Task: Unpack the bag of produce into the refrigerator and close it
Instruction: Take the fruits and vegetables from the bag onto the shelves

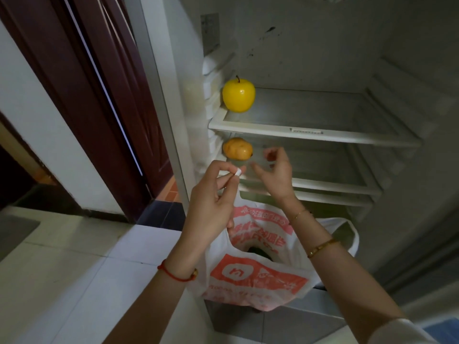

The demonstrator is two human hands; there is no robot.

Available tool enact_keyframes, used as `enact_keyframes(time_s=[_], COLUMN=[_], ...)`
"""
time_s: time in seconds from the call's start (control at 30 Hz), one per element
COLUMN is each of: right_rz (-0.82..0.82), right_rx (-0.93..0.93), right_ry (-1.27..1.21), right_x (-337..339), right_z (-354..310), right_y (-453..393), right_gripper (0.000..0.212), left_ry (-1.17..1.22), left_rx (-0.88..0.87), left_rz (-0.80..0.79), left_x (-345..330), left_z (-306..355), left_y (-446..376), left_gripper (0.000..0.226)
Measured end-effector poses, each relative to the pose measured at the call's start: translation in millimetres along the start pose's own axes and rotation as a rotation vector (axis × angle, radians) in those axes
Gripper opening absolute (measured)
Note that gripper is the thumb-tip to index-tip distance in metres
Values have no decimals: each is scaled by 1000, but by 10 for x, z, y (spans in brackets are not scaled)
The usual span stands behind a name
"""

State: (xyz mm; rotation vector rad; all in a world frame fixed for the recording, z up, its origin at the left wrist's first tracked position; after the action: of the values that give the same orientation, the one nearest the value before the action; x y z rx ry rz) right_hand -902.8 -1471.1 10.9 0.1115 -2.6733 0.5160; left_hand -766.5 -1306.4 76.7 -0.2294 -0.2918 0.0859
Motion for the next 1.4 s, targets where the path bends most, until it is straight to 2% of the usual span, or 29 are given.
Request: enact_keyframes(time_s=[0.2,0.37,0.53,0.7,0.8,0.87,0.93,1.07,1.27,1.33,1.4], right_rz=[-137,-501,-741,-825,-818,-833,-837,-769,-735,-679,-615], right_rx=[-55,-121,-319,-463,-471,-487,-512,-550,-520,-491,-470], right_ry=[3,181,457,571,561,531,502,433,297,239,184], right_x=[227,131,-71,-288,-412,-570,-668,-545,-268,-117,56], right_z=[-38,231,630,862,1069,1638,1799,1048,607,436,227], right_y=[881,1466,1670,1771,1863,1898,1933,1925,1759,1686,1599], right_gripper=[15,3,39,47,48,54,63,54,53,45,47], left_ry=[-45,-114,-74,-64,-45,-42,-32,-25,-5,9,25], left_rx=[-30,-90,-114,-137,-135,-124,-111,-115,-114,-95,-78], left_rz=[-12,-34,-74,-90,-69,-53,-44,-24,27,42,49], left_x=[9,-35,-130,-170,-162,-151,-136,-92,-29,-29,-34], left_z=[33,45,8,-23,-26,-34,-51,-79,-77,-89,-98], left_y=[194,388,559,695,740,754,761,745,636,586,529], left_gripper=[1,3,2,6,6,5,5,5,4,2,2])
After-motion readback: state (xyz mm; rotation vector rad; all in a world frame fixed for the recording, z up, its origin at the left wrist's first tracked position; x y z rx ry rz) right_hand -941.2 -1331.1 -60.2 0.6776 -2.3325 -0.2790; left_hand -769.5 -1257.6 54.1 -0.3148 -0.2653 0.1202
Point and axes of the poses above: each hand's wrist, its own y-axis away from the middle knuckle, its own x-axis out of the back of the hand, z = x × y, the point moved 3 cm from there along -y, towards the middle knuckle, and after that the axes turned 9 degrees about -z, right-handed, at the moved point
